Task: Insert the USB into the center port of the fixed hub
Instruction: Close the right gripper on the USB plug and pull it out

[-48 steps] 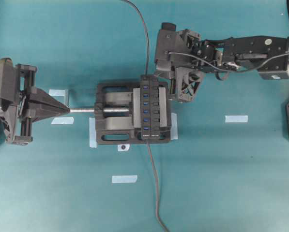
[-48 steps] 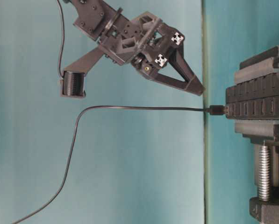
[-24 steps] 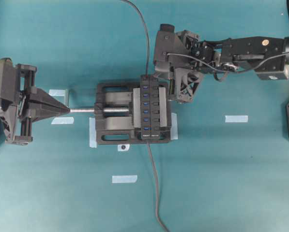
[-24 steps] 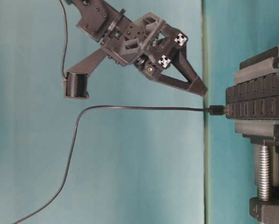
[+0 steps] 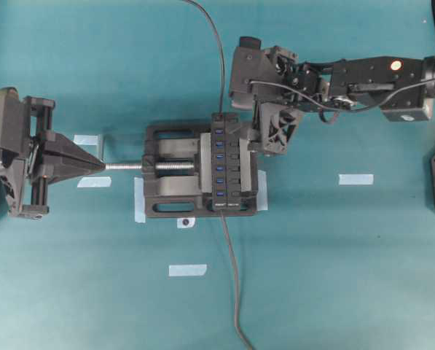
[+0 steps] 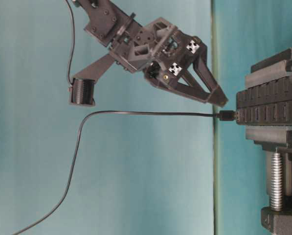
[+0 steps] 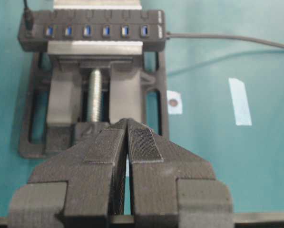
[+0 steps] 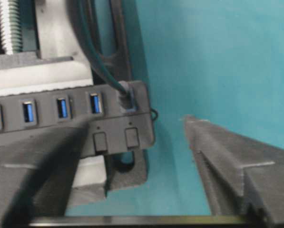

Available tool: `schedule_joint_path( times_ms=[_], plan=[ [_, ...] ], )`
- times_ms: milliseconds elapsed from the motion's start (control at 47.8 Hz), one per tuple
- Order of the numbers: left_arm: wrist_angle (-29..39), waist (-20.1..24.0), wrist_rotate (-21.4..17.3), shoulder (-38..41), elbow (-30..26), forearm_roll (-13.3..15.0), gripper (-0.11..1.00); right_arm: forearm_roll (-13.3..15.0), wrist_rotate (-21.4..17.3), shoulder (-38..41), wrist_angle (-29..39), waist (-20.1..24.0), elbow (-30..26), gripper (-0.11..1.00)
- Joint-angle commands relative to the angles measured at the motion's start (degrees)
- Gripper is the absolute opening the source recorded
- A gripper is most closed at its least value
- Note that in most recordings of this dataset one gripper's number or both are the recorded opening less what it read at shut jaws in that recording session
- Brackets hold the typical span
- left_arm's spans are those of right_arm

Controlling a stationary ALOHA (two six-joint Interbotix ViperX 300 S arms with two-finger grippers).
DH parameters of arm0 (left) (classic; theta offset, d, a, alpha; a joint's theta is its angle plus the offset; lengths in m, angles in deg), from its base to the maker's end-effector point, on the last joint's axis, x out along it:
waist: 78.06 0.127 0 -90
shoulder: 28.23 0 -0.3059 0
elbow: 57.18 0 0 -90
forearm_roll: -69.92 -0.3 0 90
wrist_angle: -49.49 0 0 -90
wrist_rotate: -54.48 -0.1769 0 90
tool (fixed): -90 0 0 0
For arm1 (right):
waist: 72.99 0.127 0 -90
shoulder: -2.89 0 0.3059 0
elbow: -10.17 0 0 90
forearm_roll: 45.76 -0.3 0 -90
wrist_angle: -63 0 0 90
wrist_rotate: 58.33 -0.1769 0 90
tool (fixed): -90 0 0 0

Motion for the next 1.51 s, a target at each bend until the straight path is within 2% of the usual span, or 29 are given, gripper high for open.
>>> schedule_joint_path(
  times_ms=[0,774,1026,1235,1486],
  plan=[
    [-0.3,0.0,0.0,-0.2,-0.6,0.0,0.0,0.0,0.1,-0.5,-1.7,0.3,-1.3,0.84],
    [-0.3,0.0,0.1,-0.2,-0.4,-0.1,0.0,0.0,0.0,1.7,-4.0,0.4,-2.8,0.8],
    [-0.3,0.0,0.1,-0.2,-0.4,0.0,0.0,-0.1,-0.1,2.2,-4.8,0.6,-2.8,0.75],
    [-0.3,0.0,0.1,-0.2,-0.4,-0.1,0.0,-0.1,-0.1,2.5,-4.6,1.1,-2.8,0.6],
    [-0.3,0.0,0.1,-0.2,-0.4,0.0,0.0,-0.1,-0.1,2.7,-4.3,1.6,-2.8,0.33]
  ],
)
